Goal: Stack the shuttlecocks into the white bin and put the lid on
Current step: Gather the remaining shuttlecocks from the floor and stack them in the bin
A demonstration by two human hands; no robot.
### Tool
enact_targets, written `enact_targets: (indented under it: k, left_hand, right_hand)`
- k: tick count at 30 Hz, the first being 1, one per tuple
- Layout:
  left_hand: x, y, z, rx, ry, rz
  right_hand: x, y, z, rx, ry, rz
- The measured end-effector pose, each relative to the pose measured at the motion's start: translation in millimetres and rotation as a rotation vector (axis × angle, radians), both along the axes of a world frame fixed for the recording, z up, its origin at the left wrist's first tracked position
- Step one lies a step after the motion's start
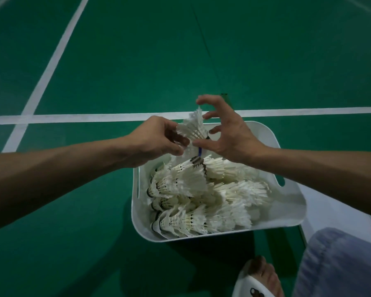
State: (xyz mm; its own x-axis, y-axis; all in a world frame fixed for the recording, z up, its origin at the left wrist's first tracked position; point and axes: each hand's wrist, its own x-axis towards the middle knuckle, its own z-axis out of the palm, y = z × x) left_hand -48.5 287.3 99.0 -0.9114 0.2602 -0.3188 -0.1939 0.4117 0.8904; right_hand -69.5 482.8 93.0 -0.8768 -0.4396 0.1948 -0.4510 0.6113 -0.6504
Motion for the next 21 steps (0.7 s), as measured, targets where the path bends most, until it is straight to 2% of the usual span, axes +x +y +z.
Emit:
enact_targets:
  k: [3, 14, 18, 21]
  left_hand:
    - [-1, 1, 2, -0.016, 0.034, -0.020]
    - [-1, -2, -4, -0.150, 0.128, -0.055]
    - [0, -6, -7, -0.194, 0.164, -0.001]
    - [-1, -11, -9, -0.174, 0.121, 0.000]
  right_hand:
    - [-5, 1, 5, 0.100, 0.060, 0.063]
    - [7, 21, 9, 0.309, 0.062, -0.089]
    - [10, 32, 5, 0.307, 0.017, -0.171]
    - [16, 37, 2, 0.282, -0.049, -0.217]
